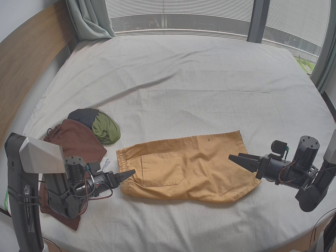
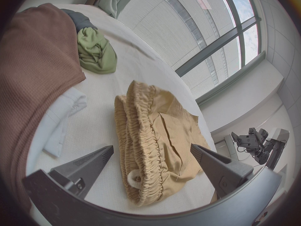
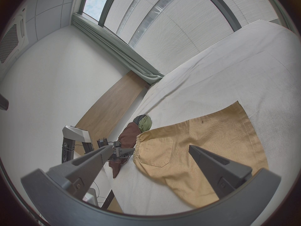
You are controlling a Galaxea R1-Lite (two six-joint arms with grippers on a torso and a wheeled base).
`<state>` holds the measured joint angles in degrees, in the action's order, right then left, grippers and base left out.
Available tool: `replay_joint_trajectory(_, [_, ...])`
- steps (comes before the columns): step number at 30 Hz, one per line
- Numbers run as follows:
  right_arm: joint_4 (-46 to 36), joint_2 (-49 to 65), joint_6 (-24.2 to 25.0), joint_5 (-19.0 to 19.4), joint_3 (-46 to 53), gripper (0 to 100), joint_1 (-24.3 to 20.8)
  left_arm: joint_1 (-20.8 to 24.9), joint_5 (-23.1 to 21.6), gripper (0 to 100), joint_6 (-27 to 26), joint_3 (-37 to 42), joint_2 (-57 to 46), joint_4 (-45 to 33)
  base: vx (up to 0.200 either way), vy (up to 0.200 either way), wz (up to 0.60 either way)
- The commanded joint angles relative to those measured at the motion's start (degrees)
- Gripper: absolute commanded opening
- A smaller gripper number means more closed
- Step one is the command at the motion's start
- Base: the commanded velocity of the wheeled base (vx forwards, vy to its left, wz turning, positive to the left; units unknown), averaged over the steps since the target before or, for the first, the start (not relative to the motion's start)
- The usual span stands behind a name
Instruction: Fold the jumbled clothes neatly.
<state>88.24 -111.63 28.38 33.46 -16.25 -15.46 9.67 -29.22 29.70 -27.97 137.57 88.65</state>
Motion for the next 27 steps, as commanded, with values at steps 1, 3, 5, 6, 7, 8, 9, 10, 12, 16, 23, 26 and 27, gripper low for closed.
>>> replay_joint_trajectory(1, [0.01,-0.26,0.01,0.02,-0.01,100,-0.01,0.7,0.3,100,0.1,-0.42,2.53,0.03,0.0,0.0,0.0])
replay_joint_trajectory(3, [0.01,-0.43,0.01,0.02,0.08,100,-0.01,0.97,0.48,100,0.1,-0.42,3.05,0.03,0.0,0.0,0.0])
replay_joint_trajectory(5, [0.01,-0.43,0.01,0.02,0.08,100,-0.01,1.23,0.48,100,0.1,-0.42,3.85,0.03,0.0,0.0,0.0])
replay_joint_trajectory(6, [0.01,-0.43,0.01,0.02,0.08,100,-0.1,1.32,0.48,100,0.1,-0.42,4.2,0.03,0.0,0.0,0.0])
replay_joint_trajectory(7, [0.01,-0.61,0.01,0.02,0.08,100,-0.01,1.58,0.57,100,0.19,-0.42,4.55,0.03,0.0,0.0,0.0])
replay_joint_trajectory(8, [0.09,-0.78,0.01,0.02,0.08,100,-0.01,1.67,0.57,100,0.19,-0.34,4.81,0.03,0.0,0.0,0.0])
replay_joint_trajectory(9, [0.09,-0.87,-0.08,0.02,0.08,100,-0.01,1.76,0.48,100,0.36,-0.34,4.9,0.03,0.0,0.0,0.0])
replay_joint_trajectory(10, [0.09,-0.96,0.01,0.02,0.08,100,-0.01,2.02,0.57,100,1.15,-0.34,4.9,0.03,0.0,0.0,0.0])
replay_joint_trajectory(12, [0.09,-0.96,-0.08,0.02,-0.01,100,-0.1,2.37,0.48,100,2.82,-0.25,4.81,0.03,0.0,0.0,0.0])
replay_joint_trajectory(16, [0.09,-1.05,-0.08,0.02,0.08,100,-0.27,3.25,0.57,100,7.04,-0.78,4.37,0.03,0.0,0.0,0.0])
replay_joint_trajectory(23, [0.09,-1.75,-0.08,0.02,0.08,100,-0.27,4.13,2.15,100,12.49,-3.5,3.93,0.03,0.0,0.0,0.0])
replay_joint_trajectory(26, [0.09,-1.75,-0.08,0.02,0.08,100,-0.27,4.75,5.14,100,14.95,-5.35,3.93,0.03,0.0,0.0,0.0])
replay_joint_trajectory(27, [0.09,-1.84,-0.08,0.02,-0.01,100,-0.27,5.27,8.13,100,17.41,-7.1,3.93,0.03,0.0,0.0,0.0])
